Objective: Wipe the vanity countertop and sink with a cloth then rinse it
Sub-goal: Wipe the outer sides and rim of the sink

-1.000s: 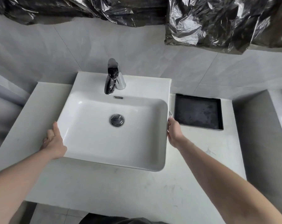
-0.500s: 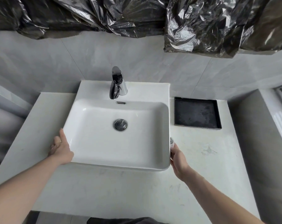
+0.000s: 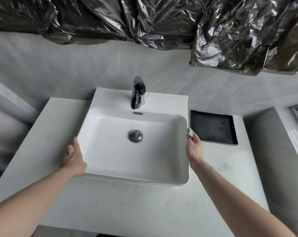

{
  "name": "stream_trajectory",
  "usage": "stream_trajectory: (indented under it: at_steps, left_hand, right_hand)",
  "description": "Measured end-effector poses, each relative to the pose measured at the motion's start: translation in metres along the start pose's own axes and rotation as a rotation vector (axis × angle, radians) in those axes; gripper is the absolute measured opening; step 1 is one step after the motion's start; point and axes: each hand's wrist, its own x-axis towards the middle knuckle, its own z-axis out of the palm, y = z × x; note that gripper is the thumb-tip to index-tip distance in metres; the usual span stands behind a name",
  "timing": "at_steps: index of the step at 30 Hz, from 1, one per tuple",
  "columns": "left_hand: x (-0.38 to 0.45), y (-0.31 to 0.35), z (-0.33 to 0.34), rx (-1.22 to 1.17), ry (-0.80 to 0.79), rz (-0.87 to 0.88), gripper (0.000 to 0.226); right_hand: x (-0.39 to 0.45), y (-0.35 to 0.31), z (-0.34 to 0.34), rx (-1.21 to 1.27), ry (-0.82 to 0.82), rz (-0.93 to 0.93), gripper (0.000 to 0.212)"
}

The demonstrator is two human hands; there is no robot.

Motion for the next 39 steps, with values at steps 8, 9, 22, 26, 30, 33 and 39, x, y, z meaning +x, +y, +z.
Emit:
stream_trajectory:
  at_steps: [8,9,22,26,30,33,39]
  left_hand:
    - [0.004,-0.005,0.009,-0.024,0.027,0.011,0.109]
    - [0.004,-0.005,0.009,-0.022,0.029,0.009,0.109]
    - [0.002,-0.008,0.006,-0.092,0.046,0.026,0.105]
    - [0.015,-0.009,-0.005,-0.222,0.057,-0.032,0.081]
    - [0.03,-0.002,-0.015,-0.279,0.031,-0.042,0.051]
    - [0.032,-0.006,-0.013,-0.217,0.102,0.003,0.027]
    - [0.033,-0.009,-0.01,-0.215,0.184,0.019,0.024]
  right_hand:
    - [0.102,-0.046,0.05,-0.478,0.051,-0.243,0.046]
    - [0.114,-0.046,0.057,-0.541,0.05,-0.259,0.053]
    - [0.07,-0.04,0.187,-0.845,-0.177,-0.712,0.071]
    - [0.091,-0.037,0.148,-0.892,-0.188,-0.792,0.071]
    - [0.118,-0.03,0.083,-0.863,-0.023,-0.674,0.066]
    - [0.118,-0.02,0.059,-0.803,0.06,-0.555,0.06]
    - [0.093,-0.001,0.087,-0.702,0.18,-0.618,0.054]
